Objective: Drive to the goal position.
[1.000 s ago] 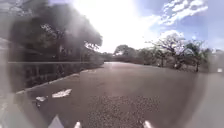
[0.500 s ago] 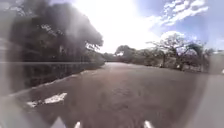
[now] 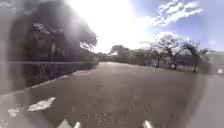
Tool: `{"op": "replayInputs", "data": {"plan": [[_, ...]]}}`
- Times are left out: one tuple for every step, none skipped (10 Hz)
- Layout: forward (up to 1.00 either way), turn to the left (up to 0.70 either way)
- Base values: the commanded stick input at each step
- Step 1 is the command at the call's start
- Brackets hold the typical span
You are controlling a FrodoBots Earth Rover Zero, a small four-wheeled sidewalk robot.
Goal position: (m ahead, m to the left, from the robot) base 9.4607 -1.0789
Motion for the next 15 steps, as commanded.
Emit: {"op": "replayInputs", "data": {"plan": [[0.5,0.0],[0.5,0.0],[0.5,0.0],[0.5,0.0],[0.5,0.0],[0.5,0.0],[0.5,0.0],[0.5,0.0],[0.5,0.0],[0.5,0.0],[0.5,0.0],[0.5,0.0],[0.5,0.0],[0.5,0.0],[0.5,0.0]]}}
